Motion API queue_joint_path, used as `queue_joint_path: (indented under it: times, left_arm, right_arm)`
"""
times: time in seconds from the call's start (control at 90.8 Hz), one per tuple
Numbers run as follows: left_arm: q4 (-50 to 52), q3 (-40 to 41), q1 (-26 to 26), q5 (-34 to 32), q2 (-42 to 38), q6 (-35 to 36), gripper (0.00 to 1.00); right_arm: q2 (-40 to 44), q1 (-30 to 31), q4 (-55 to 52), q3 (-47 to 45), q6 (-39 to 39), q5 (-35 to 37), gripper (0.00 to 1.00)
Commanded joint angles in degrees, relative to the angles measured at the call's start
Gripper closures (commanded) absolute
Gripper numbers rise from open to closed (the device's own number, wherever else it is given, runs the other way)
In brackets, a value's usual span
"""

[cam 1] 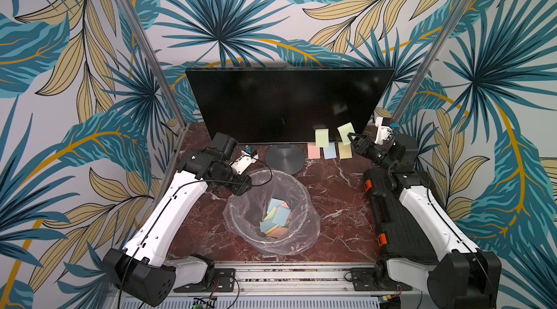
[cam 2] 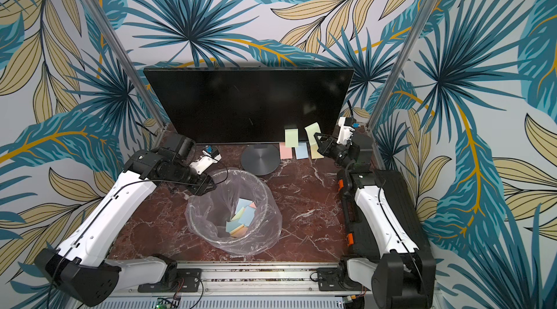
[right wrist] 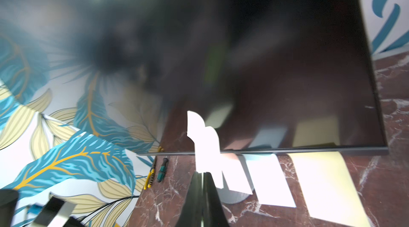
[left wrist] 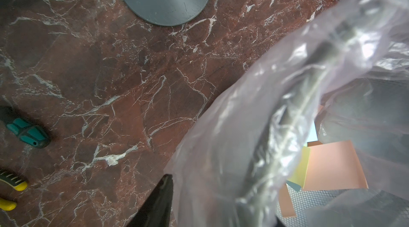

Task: Remove the sticky note from the monitor
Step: Tear off the sticky note from the monitor, then place the sticky note in the trash bin.

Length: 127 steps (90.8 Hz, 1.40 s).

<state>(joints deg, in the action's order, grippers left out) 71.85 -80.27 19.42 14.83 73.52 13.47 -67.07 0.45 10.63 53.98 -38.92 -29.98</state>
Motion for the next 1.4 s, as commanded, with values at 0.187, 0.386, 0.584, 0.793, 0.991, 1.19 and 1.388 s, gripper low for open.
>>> queue_joint_path:
  times: [0.187,0.386,0.584,0.793,0.991,1.19,1.388]
  left_arm:
    - [0.16,-0.69,0.09,-0.73,-0.97,0.12,0.50]
    - [0.09,-0.68,0.00,-0.84,-0.94,0.12,0.50]
    - [0.31,-1.10,-0.02,-1.24,-0.56,0.12,0.50]
    - [0.22,-0.94,-0.04,-1.25,-0.39,0.11,0.50]
    - [0.42,-1.13,-0.01,-1.55,-0.29,0.12,0.50]
    - [0.35,-1.14,-0.04,-1.52,-0.22,0.14,0.50]
    - [0.41,-1.23,-0.02,-1.56,-0.04,0.10,0.50]
  right_arm:
    - [12.83,0.31,-5.36,-2.72,-2.85,-4.91,1.00]
    - [16.22,7.30,-12.92,0.55,-0.98,-3.50,1.00]
    - [14.23,22.40,-25.04,7.01,8.47,3.31,1.00]
    - [7.23,36.74,-31.57,10.80,17.76,7.69,1.00]
    - [0.82,49.36,-36.21,15.21,27.12,12.61,1.00]
    - [-6.63,57.64,-41.85,21.08,33.62,18.86,1.00]
    - [-11.61,62.12,-44.98,24.77,36.93,22.38,0.76]
